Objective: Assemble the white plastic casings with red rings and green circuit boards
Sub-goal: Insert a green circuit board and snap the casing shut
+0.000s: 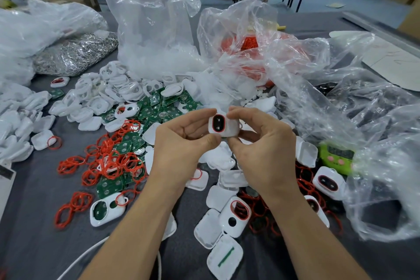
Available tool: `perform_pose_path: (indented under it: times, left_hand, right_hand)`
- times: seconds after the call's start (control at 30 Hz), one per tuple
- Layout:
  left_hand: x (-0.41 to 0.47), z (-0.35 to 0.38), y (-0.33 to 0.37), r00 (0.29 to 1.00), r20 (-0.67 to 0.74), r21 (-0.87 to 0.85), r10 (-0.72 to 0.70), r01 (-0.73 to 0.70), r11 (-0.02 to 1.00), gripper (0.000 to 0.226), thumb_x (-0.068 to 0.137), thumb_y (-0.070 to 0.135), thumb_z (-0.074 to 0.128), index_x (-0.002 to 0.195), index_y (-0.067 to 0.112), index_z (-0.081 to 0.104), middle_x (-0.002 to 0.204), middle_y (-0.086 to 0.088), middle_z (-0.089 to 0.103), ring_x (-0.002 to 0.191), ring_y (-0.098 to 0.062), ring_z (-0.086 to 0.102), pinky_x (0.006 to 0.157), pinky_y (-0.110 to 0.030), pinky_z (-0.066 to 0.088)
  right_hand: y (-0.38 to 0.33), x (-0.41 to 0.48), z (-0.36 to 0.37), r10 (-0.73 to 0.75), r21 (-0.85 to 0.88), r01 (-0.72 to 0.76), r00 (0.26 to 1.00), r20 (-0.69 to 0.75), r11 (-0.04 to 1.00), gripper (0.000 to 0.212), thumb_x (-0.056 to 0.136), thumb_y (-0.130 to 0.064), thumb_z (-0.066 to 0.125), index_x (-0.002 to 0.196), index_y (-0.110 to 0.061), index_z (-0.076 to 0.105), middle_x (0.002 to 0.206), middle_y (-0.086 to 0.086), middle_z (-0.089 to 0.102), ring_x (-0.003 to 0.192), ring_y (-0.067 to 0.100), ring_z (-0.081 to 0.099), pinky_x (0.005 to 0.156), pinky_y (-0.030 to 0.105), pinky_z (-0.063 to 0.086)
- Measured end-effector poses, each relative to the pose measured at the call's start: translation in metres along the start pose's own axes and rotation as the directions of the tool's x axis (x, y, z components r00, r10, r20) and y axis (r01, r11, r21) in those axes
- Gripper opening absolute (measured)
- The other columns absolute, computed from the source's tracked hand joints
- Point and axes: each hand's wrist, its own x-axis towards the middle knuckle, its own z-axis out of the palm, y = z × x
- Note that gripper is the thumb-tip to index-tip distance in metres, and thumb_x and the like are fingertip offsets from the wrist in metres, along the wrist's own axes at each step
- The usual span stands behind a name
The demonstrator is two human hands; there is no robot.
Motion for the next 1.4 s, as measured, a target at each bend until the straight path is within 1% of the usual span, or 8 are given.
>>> perform_pose_path:
  times: [0.1, 0.3, 0.53, 0.67, 0.8, 0.97, 1.13, 1.4]
  left_hand:
    - [0.001, 0.0, 0.001, 1.0, 0.009, -0.001, 0.025, -0.025, 1.0, 0.048, 0.075, -0.023, 0.074, 0.108, 0.012, 0.076, 0.104, -0.006, 0.08, 0.101, -0.018, 0.076, 0.081, -0.024, 0.059]
    - [0.001, 0.002, 0.002, 0.999, -0.034, 0.008, -0.019, 0.02, 1.0, 0.052, 0.079, -0.028, 0.064, 0.106, 0.014, 0.076, 0.1, -0.004, 0.08, 0.097, -0.015, 0.076, 0.077, -0.023, 0.06]
    - [-0.006, 0.008, 0.009, 0.97, -0.145, 0.136, -0.195, 0.215, 0.967, 0.012, 0.087, 0.019, 0.078, 0.087, 0.029, 0.084, 0.079, -0.003, 0.079, 0.068, -0.008, 0.069, 0.04, -0.013, 0.041]
    - [-0.007, 0.009, 0.009, 0.969, -0.207, 0.235, -0.135, 0.183, 0.955, 0.005, 0.08, 0.033, 0.083, 0.085, 0.036, 0.084, 0.075, 0.001, 0.079, 0.073, -0.012, 0.075, 0.037, -0.021, 0.04]
    - [-0.008, 0.007, 0.01, 0.975, -0.208, 0.299, -0.08, 0.141, 0.944, 0.022, 0.066, 0.052, 0.08, 0.084, 0.04, 0.083, 0.072, 0.005, 0.078, 0.071, -0.012, 0.075, 0.041, -0.024, 0.045]
    - [-0.008, 0.006, 0.011, 0.984, -0.151, 0.318, -0.099, 0.143, 0.937, 0.016, 0.075, 0.032, 0.074, 0.086, 0.04, 0.083, 0.076, 0.005, 0.079, 0.063, -0.006, 0.069, 0.04, -0.023, 0.045]
    - [-0.009, 0.007, 0.013, 0.997, -0.076, 0.359, -0.025, 0.051, 0.932, 0.022, 0.084, 0.022, 0.076, 0.091, 0.042, 0.082, 0.08, 0.01, 0.079, 0.067, -0.004, 0.073, 0.043, -0.015, 0.046]
    - [-0.009, 0.007, 0.007, 1.0, 0.002, 0.369, 0.004, -0.004, 0.93, 0.032, 0.089, 0.006, 0.072, 0.096, 0.035, 0.083, 0.077, 0.008, 0.079, 0.051, 0.008, 0.057, 0.044, -0.007, 0.041]
  right_hand:
    - [0.0, 0.001, 0.0, 0.02, -0.027, -0.019, 0.999, 0.034, 0.999, 0.054, 0.077, 0.003, 0.084, 0.12, -0.029, 0.075, 0.107, -0.017, 0.075, 0.094, -0.003, 0.073, 0.077, 0.019, 0.061]
    - [-0.002, 0.002, -0.001, 0.122, 0.095, -0.13, 0.988, 0.09, 0.987, 0.032, 0.076, -0.015, 0.084, 0.104, -0.028, 0.078, 0.09, -0.016, 0.078, 0.082, 0.006, 0.076, 0.075, 0.026, 0.062]
    - [0.0, 0.001, 0.003, 0.285, 0.271, -0.313, 0.948, 0.14, 0.91, 0.025, 0.073, -0.013, 0.083, 0.09, -0.027, 0.071, 0.081, 0.002, 0.079, 0.076, 0.021, 0.078, 0.075, 0.042, 0.065]
    - [0.001, 0.001, 0.005, 0.337, 0.319, -0.384, 0.922, 0.192, 0.867, 0.025, 0.073, -0.01, 0.082, 0.087, -0.026, 0.07, 0.079, 0.008, 0.079, 0.076, 0.026, 0.079, 0.077, 0.042, 0.065]
    - [-0.001, 0.0, 0.006, 0.362, 0.38, -0.419, 0.907, 0.215, 0.825, 0.019, 0.076, -0.012, 0.084, 0.084, -0.021, 0.069, 0.08, 0.012, 0.078, 0.074, 0.028, 0.079, 0.069, 0.033, 0.064]
    - [-0.004, 0.004, 0.004, 0.436, 0.405, -0.482, 0.876, 0.206, 0.777, 0.01, 0.073, -0.016, 0.08, 0.074, -0.022, 0.071, 0.076, 0.013, 0.076, 0.072, 0.027, 0.077, 0.067, 0.04, 0.064]
    - [-0.005, 0.006, 0.003, 0.486, 0.411, -0.54, 0.841, 0.236, 0.735, 0.007, 0.09, -0.002, 0.072, 0.087, -0.007, 0.076, 0.077, 0.013, 0.075, 0.069, 0.021, 0.073, 0.068, 0.037, 0.064]
    - [-0.005, 0.005, 0.004, 0.543, 0.33, -0.565, 0.823, 0.166, 0.756, 0.018, 0.089, -0.005, 0.072, 0.08, -0.015, 0.083, 0.077, 0.014, 0.077, 0.069, 0.021, 0.072, 0.077, 0.046, 0.065]
